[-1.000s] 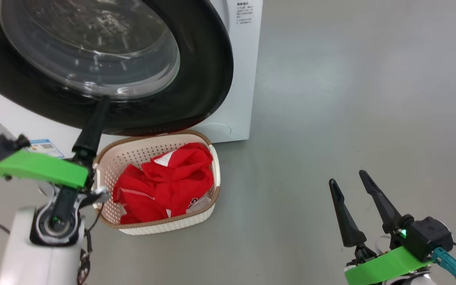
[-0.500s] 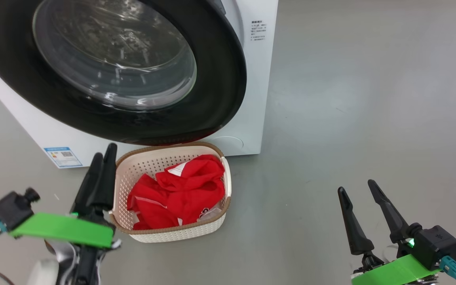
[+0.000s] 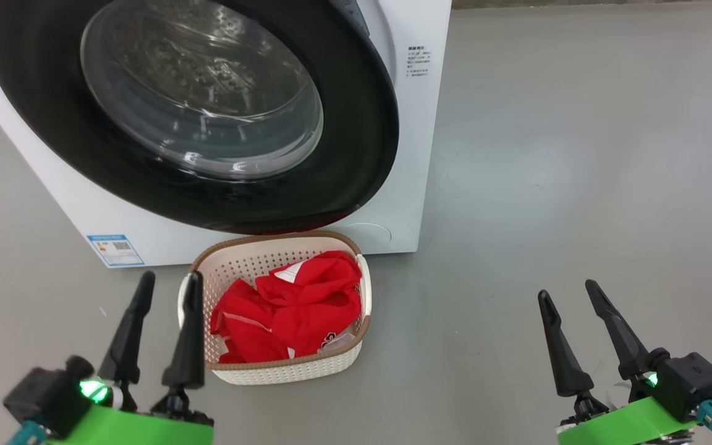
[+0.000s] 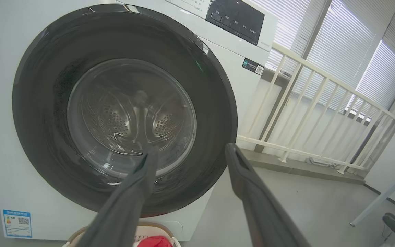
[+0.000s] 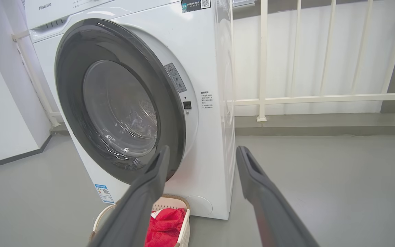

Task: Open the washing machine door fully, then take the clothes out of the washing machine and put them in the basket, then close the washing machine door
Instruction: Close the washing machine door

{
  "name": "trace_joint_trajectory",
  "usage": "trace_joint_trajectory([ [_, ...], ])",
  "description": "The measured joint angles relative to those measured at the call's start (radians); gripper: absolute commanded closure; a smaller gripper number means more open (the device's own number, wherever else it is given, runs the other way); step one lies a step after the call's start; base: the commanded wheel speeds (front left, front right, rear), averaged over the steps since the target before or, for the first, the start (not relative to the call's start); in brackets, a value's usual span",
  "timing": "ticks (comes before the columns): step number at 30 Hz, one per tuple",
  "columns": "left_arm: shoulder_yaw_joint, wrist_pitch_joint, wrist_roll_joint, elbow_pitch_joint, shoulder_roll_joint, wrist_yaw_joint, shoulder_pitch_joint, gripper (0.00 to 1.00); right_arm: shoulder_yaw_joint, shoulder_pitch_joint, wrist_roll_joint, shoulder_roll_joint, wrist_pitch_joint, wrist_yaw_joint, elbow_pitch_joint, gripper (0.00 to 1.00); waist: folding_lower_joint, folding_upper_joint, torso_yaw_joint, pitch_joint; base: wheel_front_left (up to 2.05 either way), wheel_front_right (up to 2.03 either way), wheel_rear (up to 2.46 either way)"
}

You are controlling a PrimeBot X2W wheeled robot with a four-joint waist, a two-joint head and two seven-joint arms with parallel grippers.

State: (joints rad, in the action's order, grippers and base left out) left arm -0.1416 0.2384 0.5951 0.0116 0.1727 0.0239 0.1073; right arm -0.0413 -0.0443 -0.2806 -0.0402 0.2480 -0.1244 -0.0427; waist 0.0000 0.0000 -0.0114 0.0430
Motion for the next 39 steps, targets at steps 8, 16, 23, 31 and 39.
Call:
trace_joint_trajectory([
  [8, -0.028, 0.011, -0.168, 0.019, 0.001, -0.036, -0.095, 0.0, 0.01, -0.02, 0.009, 0.0, 0.0, 0.0, -0.003, 0.0, 0.0, 0.0, -0.008, -0.019, 0.0, 0.0, 0.0],
  [16, -0.012, 0.012, -0.277, 0.039, -0.011, -0.06, -0.147, 0.0, 0.028, -0.049, 0.011, 0.002, 0.0, 0.0, 0.002, 0.0, -0.0001, 0.0, -0.011, -0.042, 0.0, 0.0, 0.0],
  [23, 0.012, 0.014, -0.329, 0.048, -0.03, -0.06, -0.158, 0.0, 0.034, -0.055, 0.036, 0.002, 0.0, 0.0, 0.013, 0.0, 0.0, 0.0, -0.004, -0.05, 0.0, 0.0, 0.0],
  [31, 0.026, 0.014, -0.358, 0.046, -0.044, -0.059, -0.188, 0.0, 0.037, -0.059, 0.037, 0.002, 0.0, 0.0, 0.025, 0.0, 0.0, 0.0, 0.004, -0.05, 0.0, 0.0, 0.0],
  [39, 0.04, 0.014, -0.378, 0.036, -0.062, -0.048, -0.189, 0.0, 0.04, -0.068, 0.037, 0.002, 0.0, 0.0, 0.028, 0.0, 0.0, 0.0, 0.01, -0.052, 0.0, 0.0, 0.0],
])
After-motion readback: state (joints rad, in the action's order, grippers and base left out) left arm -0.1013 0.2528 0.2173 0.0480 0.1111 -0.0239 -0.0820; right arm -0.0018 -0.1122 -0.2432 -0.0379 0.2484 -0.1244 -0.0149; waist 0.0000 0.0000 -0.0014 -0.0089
